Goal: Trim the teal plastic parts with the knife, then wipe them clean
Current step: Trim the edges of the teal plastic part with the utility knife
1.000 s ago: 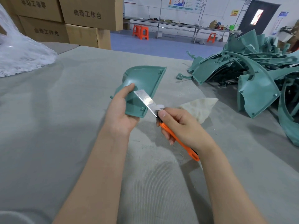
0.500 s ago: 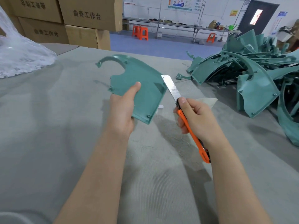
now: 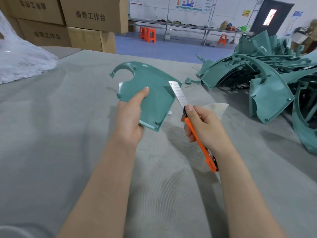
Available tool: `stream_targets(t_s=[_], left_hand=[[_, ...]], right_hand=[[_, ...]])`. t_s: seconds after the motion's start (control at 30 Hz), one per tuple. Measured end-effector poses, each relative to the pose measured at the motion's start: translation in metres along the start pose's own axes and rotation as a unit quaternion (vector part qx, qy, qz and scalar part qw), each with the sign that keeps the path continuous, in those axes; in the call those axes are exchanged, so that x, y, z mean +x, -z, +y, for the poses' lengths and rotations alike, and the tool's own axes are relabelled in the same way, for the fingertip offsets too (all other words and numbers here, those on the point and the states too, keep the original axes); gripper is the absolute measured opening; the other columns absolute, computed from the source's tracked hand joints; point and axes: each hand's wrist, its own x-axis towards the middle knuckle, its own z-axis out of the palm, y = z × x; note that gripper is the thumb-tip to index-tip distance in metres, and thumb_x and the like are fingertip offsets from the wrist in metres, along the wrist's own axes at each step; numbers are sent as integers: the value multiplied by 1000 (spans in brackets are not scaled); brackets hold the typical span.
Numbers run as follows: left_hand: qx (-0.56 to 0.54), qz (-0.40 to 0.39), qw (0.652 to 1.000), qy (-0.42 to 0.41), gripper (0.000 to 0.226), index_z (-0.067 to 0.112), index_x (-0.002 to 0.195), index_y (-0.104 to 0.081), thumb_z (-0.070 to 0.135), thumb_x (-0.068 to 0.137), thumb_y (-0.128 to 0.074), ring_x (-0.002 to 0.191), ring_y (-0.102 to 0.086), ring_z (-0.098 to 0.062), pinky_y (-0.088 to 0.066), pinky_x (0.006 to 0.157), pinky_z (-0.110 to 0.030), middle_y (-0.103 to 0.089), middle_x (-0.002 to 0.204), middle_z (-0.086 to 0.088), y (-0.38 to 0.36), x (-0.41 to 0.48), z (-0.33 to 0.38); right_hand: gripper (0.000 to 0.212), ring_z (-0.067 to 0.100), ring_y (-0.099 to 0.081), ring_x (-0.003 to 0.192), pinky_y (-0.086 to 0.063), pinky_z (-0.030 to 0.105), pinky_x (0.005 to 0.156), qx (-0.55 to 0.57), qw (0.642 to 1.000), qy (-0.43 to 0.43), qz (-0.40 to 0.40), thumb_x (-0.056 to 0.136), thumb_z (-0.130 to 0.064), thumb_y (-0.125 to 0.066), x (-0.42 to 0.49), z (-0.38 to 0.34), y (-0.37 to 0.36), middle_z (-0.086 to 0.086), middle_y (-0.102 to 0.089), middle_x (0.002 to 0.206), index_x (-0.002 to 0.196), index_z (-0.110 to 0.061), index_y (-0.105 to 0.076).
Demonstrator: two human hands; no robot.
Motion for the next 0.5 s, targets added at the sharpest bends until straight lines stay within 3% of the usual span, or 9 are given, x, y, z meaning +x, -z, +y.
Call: stream_targets(t_s=[0.3,0.5], left_hand=[[14,-5,1000,-13,9,16,96,-68,12,89,-66,78,-73,-13,-57,58,-26,-76,92,-1,0,-1,1],[15,-9,1000,-19,11,16,99,-68,12,90,-65,89,-72,-17,-60,71,-30,-74,101,-3,-2,-2,2]], right_hand=[[42,15,-46,45,-44,24,46,7,1000,-1,-28,102,-36,-42,-1,2,3,5,-51,54,78,-5,-58],[42,14,-47,43,-44,24,45,17,1000,9,-20,103,-35,-41,1,3,3,5,-51,53,79,-6,-59]])
